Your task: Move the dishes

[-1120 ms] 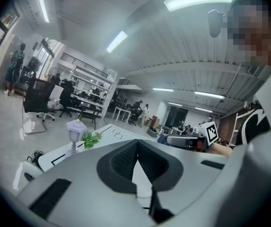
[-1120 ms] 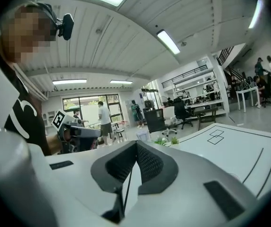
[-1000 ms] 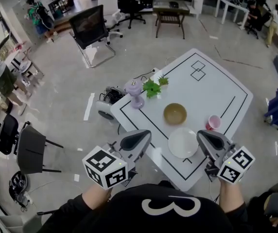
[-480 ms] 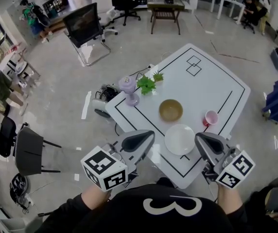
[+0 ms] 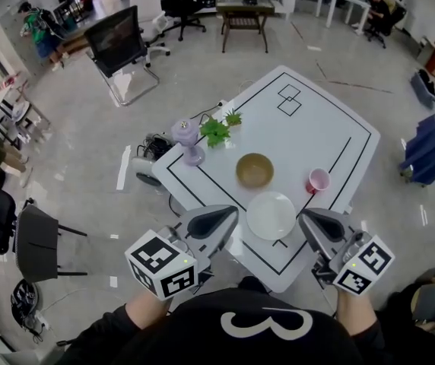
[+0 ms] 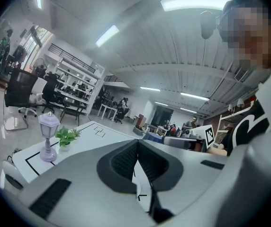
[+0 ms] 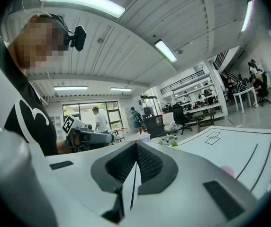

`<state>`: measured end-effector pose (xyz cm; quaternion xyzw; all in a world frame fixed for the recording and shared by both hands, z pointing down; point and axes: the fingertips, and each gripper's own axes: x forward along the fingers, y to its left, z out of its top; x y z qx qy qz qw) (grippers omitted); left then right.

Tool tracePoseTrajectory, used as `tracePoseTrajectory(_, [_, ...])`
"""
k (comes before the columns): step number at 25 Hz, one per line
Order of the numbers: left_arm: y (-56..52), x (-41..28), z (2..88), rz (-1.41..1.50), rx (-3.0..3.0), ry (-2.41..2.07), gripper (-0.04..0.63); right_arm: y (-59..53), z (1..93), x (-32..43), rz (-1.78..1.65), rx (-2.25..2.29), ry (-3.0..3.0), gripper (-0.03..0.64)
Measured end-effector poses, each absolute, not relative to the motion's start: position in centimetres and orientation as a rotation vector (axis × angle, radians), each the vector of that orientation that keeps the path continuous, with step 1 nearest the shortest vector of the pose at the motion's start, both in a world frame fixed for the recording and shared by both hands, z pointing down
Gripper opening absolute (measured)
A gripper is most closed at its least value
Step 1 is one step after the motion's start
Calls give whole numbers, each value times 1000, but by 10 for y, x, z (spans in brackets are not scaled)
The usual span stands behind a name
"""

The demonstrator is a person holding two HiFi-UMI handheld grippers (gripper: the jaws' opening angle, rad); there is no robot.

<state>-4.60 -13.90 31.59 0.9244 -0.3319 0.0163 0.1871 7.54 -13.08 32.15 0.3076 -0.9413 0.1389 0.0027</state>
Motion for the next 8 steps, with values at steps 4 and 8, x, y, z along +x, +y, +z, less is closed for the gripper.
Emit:
tracePoseTrajectory(4, [-137,-40,316,44,2603,-912,2,-126,321,80,436,986,-2940,8])
tracePoseTrajectory(8, [-135,-34,317,44,2607,-899,2,-122,321,85,435,996,-2935,8])
